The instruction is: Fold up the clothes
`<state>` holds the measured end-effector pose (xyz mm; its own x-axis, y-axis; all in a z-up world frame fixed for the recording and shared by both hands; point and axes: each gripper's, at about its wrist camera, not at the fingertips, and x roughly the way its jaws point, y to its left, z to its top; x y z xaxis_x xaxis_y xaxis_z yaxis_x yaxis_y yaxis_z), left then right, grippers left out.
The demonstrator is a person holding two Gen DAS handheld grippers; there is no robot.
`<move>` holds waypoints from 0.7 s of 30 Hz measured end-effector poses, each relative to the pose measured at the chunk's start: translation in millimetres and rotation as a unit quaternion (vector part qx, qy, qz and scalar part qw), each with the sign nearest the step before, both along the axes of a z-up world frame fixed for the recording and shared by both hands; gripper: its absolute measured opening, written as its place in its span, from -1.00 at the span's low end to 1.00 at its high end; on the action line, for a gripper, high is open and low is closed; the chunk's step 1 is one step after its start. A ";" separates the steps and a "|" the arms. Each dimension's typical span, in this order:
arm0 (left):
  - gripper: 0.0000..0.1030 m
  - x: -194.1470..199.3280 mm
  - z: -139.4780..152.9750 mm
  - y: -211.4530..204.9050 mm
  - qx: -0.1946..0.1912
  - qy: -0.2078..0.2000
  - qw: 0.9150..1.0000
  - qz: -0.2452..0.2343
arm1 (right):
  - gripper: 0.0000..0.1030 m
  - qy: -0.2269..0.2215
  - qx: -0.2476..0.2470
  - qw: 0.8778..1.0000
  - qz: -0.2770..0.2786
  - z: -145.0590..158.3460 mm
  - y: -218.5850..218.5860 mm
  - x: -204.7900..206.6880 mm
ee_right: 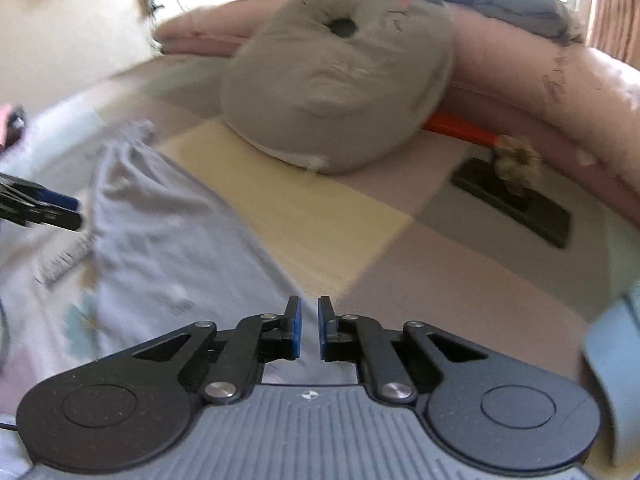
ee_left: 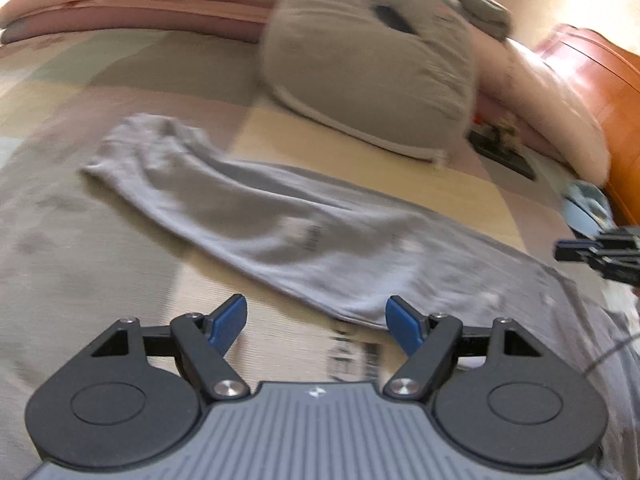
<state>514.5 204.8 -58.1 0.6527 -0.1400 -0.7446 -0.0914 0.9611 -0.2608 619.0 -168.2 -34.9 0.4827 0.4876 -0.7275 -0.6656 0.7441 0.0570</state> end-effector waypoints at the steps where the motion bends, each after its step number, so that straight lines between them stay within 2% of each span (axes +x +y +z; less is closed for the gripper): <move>1: 0.49 -0.5 0.9 6.1 0.000 0.001 1.000 0.010 | -0.80 0.007 0.009 1.000 0.011 1.4 7.3 2.7; 6: 0.49 -14.3 6.7 27.1 0.008 -0.005 0.999 0.033 | -0.71 -0.001 0.031 0.995 0.096 14.4 80.1 18.7; 11: 0.49 -30.2 10.2 46.2 0.012 -0.013 0.998 0.056 | -0.59 0.006 0.043 0.978 0.206 15.9 191.2 52.8; 13: 0.49 -38.0 11.9 53.8 0.006 -0.022 0.998 0.065 | -0.50 0.018 0.040 0.972 0.230 9.0 230.7 67.0; 18: 0.49 -51.0 10.8 67.3 -0.010 -0.038 0.996 0.076 | -0.49 0.033 0.023 0.964 0.264 -12.8 308.6 86.4; 21: 0.49 -53.3 6.1 72.2 -0.017 -0.040 0.996 0.078 | -0.51 0.036 -0.003 0.961 0.274 -24.1 328.1 87.2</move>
<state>461.2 277.1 -52.0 0.7250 -0.0571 -0.6864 -0.2161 0.9274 -0.3054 706.2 159.8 -59.0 0.1030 0.6497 -0.7532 -0.9523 0.2831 0.1140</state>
